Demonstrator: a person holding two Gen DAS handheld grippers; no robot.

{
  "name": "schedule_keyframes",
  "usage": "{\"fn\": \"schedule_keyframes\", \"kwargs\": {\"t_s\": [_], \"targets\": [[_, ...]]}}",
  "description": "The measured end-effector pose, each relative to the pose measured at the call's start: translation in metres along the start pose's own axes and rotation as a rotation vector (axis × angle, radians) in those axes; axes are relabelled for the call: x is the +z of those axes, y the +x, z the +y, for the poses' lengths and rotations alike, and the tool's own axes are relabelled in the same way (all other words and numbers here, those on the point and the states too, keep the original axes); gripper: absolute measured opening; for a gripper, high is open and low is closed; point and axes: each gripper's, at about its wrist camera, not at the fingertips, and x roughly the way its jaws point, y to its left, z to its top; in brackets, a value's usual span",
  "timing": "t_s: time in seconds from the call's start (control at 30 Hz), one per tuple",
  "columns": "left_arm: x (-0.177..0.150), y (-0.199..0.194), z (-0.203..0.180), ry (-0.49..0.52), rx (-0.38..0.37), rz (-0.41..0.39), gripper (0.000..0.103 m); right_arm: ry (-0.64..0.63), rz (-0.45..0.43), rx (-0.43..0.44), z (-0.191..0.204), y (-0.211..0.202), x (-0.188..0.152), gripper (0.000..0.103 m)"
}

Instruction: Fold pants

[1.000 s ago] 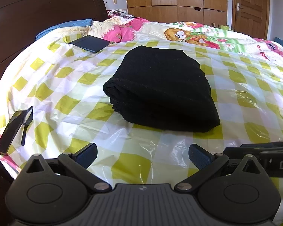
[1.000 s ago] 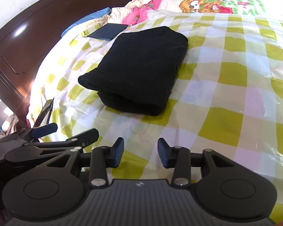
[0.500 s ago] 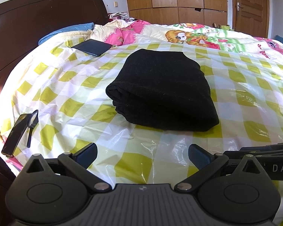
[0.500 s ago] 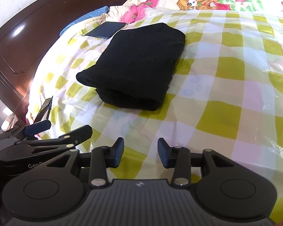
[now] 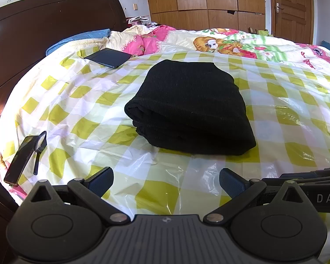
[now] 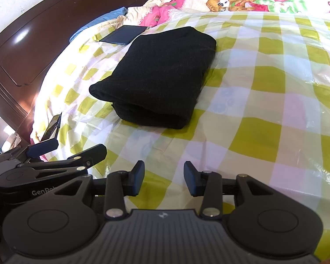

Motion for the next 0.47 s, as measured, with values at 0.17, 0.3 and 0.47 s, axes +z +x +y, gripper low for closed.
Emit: {"fn": "schedule_keyframes", "kwargs": {"t_s": [0.17, 0.3, 0.47], "targets": [[-0.0001, -0.0004, -0.0002, 0.001, 0.003, -0.003, 0.103, 0.002, 0.002, 0.001, 0.0012, 0.0002, -0.0003, 0.041], [-0.0003, -0.0004, -0.0002, -0.003, 0.003, -0.002, 0.103, 0.001, 0.003, 0.004, 0.0022, 0.0008, -0.0003, 0.041], [-0.0009, -0.0013, 0.0005, -0.002, 0.008, -0.006, 0.103, -0.005, 0.003, 0.011, 0.0043, 0.001, -0.0009, 0.041]]}}
